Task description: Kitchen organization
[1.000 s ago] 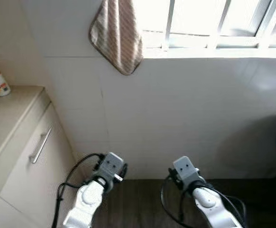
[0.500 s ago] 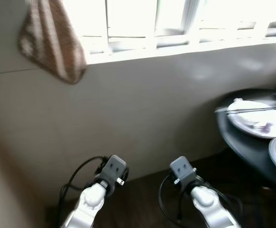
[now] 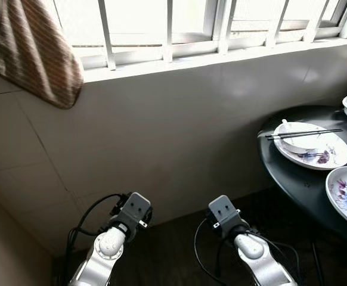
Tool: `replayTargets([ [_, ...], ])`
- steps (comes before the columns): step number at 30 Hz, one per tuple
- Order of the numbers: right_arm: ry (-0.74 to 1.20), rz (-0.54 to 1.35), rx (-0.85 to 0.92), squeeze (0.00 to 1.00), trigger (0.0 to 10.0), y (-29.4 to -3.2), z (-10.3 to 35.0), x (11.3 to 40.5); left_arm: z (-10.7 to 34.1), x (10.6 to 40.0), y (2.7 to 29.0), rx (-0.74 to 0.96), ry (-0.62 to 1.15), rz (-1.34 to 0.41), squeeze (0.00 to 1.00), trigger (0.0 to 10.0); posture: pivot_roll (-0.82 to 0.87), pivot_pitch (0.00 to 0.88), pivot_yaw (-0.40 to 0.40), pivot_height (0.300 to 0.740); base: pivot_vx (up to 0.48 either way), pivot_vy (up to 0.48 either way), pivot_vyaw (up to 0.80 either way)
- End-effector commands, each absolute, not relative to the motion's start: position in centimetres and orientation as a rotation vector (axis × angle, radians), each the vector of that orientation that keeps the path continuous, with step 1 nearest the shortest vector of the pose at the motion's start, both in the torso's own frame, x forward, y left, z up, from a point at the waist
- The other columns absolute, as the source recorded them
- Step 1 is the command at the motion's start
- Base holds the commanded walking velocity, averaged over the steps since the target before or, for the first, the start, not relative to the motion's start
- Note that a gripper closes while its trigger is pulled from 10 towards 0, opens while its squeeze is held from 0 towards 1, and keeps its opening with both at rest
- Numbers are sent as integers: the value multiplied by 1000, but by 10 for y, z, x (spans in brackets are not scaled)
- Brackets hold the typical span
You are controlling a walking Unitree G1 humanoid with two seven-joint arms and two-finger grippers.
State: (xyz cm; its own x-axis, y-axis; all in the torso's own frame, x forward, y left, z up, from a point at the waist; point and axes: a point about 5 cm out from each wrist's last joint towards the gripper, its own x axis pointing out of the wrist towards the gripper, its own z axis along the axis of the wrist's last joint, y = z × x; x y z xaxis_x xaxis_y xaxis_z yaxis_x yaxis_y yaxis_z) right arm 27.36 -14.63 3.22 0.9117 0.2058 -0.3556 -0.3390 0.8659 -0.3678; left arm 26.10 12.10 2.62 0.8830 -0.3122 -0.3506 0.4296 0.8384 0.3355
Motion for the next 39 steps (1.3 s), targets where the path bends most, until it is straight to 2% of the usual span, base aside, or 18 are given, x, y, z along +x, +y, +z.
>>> replayTargets([
  [1, 311, 283, -406, 0, 10000, -145, 32, 271, 27, 262, 126, 431, 292, -391, 0, 10000, -28, 0, 1, 740, 0, 0, -800],
  [7, 294, 273, -434, 0, 10000, -147, 34, 271, 30, 261, 125, 402, 266, -395, 0, 10000, -30, 0, -3, 740, 0, 0, -359],
  [13, 274, 237, -426, 0, 10000, -149, 37, 273, 30, 262, 124, 397, 262, -394, 0, 10000, -28, 0, -2, 740, 0, 0, -800],
  [19, 137, 317, -508, 0, 10000, -138, 52, 273, 31, 262, 125, 393, 259, -394, 0, 10000, -31, 0, 0, 740, 0, 0, -133],
  [24, 26, 320, -531, 0, 10000, -138, 70, 278, 31, 262, 125, 390, 259, -394, 0, 10000, -30, 0, 1, 740, 0, 0, 0],
  [29, 3, 230, -482, 0, 10000, -157, 88, 295, 31, 263, 124, 387, 261, -395, 0, 10000, -33, 0, 3, 740, 0, 0, 0],
  [33, 38, 159, -371, 0, 10000, -178, 96, 306, 31, 264, 124, 385, 261, -396, 0, 10000, -31, 0, 0, 740, 0, 0, 0],
  [39, 112, 182, -286, 0, 10000, -194, 96, 313, 31, 265, 123, 380, 262, -396, 0, 10000, -34, 0, -1, 740, 0, 0, 0],
])
